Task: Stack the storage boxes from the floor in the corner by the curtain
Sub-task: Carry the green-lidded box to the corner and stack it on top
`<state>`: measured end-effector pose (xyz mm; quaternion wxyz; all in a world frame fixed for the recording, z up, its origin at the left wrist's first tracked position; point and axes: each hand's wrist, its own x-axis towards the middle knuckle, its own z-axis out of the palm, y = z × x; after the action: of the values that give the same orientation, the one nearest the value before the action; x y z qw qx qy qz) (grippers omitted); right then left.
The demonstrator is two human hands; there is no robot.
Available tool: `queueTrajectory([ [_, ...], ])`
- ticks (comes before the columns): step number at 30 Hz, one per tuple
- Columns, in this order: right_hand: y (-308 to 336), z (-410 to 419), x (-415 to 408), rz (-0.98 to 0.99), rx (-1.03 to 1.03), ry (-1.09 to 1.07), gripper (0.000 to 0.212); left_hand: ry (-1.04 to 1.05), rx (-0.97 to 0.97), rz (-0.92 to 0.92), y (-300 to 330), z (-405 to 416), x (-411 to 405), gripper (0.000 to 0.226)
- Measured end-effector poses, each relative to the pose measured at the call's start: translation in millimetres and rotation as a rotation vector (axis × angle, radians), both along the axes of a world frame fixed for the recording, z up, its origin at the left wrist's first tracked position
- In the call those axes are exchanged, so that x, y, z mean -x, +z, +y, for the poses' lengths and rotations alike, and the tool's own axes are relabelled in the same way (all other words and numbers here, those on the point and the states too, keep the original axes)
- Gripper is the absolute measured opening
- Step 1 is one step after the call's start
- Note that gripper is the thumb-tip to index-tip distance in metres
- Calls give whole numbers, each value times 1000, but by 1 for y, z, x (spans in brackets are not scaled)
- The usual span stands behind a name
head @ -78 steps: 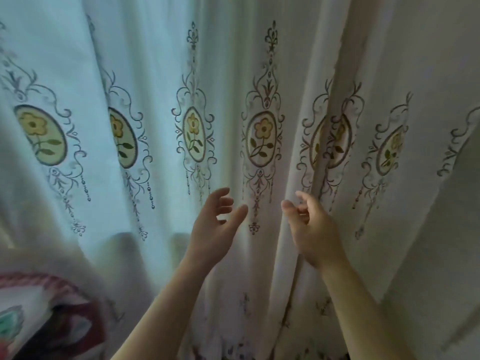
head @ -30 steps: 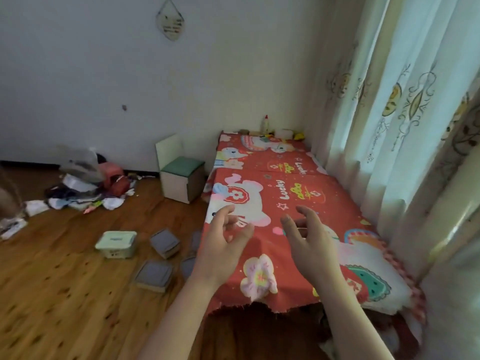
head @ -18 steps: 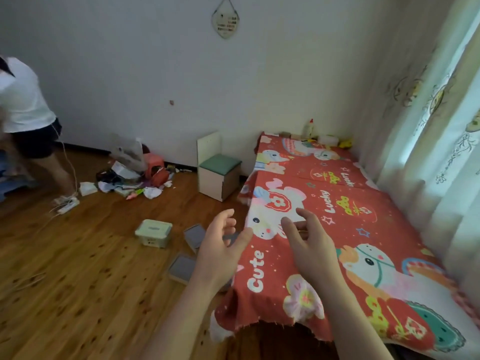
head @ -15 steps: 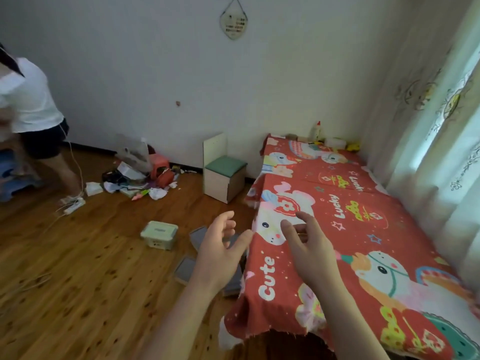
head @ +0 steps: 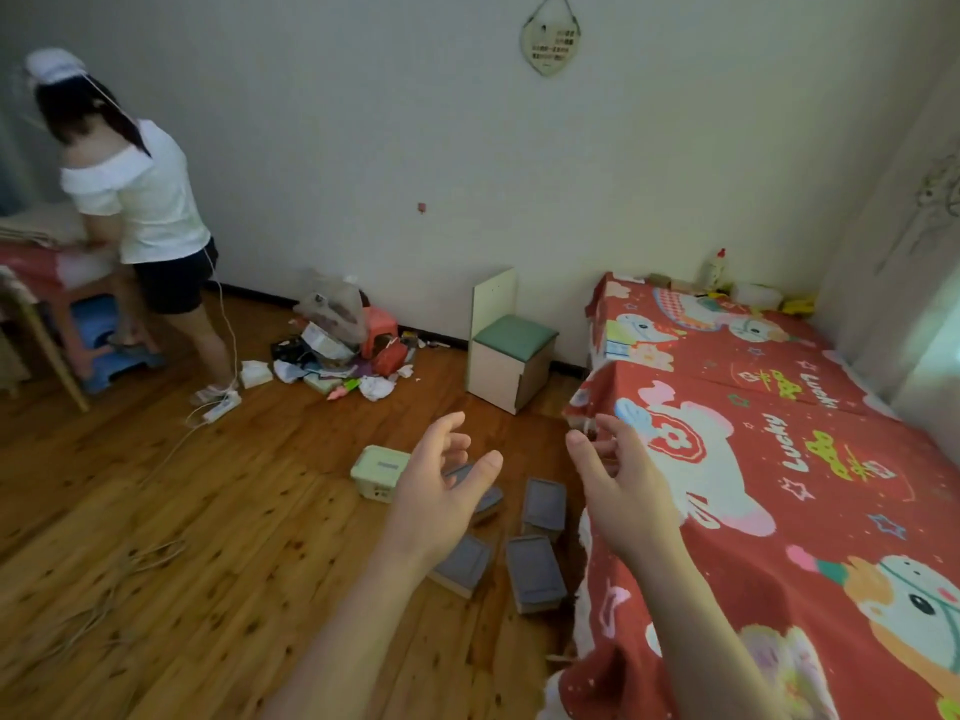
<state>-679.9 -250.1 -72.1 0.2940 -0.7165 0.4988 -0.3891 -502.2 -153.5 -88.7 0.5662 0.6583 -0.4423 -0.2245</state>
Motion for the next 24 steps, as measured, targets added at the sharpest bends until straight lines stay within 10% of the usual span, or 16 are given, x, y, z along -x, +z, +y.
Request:
queueTrajectory([
  [24,-53,-177,-199,8,-102,132,63,84,-127,10,-24,-147,-186,75],
])
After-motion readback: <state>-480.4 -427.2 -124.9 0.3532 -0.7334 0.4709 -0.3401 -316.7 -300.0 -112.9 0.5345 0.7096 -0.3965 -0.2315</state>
